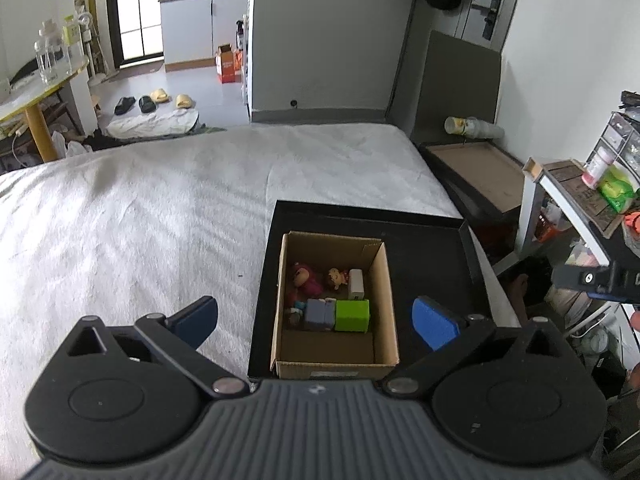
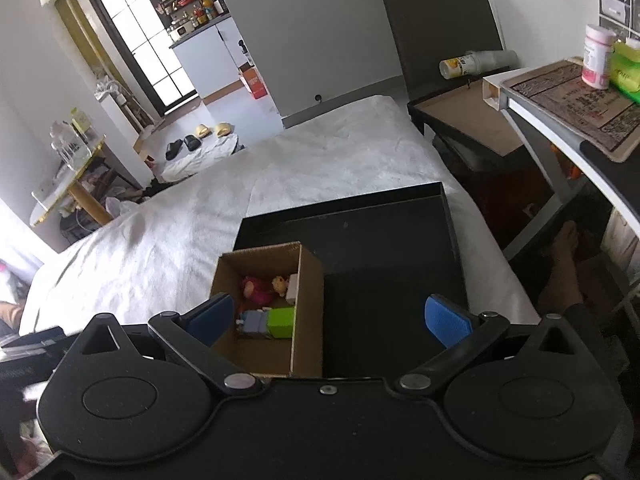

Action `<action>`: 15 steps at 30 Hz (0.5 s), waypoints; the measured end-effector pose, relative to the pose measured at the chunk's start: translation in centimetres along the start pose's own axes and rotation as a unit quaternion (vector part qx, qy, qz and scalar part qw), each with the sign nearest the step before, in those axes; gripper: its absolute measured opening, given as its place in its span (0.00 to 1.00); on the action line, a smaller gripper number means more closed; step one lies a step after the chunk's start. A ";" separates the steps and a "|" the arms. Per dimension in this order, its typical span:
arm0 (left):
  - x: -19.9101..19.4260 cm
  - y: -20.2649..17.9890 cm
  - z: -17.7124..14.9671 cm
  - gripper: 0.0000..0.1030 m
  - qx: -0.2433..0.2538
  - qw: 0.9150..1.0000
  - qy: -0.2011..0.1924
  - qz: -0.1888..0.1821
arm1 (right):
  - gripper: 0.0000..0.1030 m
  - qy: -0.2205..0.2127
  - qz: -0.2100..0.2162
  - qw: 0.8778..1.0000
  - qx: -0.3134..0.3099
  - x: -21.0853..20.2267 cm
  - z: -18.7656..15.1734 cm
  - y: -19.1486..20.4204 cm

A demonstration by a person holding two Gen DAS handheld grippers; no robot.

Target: Organize rigid objects

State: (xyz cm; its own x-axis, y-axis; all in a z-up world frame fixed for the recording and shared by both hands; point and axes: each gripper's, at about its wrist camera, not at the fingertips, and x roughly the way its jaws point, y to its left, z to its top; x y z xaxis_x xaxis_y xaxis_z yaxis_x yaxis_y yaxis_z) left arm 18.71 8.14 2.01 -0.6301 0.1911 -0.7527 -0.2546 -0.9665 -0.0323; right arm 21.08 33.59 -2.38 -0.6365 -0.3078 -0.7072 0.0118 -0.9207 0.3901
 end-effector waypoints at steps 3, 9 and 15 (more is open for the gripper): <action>-1.1 -0.2 -0.4 1.00 0.002 1.000 -0.012 0.002 | 1.00 -0.003 0.000 1.000 -0.011 -0.8 -0.5 0.3; -2.6 -1.1 -1.6 1.00 0.009 1.000 -0.025 -0.003 | 1.00 -0.021 -0.001 1.000 -0.012 -2.8 -1.3 0.4; -4.1 -1.6 -2.6 1.00 0.008 0.999 -0.044 -0.007 | 1.00 -0.034 -0.014 0.999 -0.016 -4.6 -2.0 0.2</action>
State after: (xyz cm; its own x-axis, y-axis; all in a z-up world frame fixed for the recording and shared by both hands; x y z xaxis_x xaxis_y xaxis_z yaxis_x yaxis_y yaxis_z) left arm 23.62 8.41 3.42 -0.6891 0.2188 -0.6908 -0.2738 -0.9613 -0.0313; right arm 25.57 34.30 -0.24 -0.6876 -0.2664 -0.6754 0.0180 -0.9362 0.3509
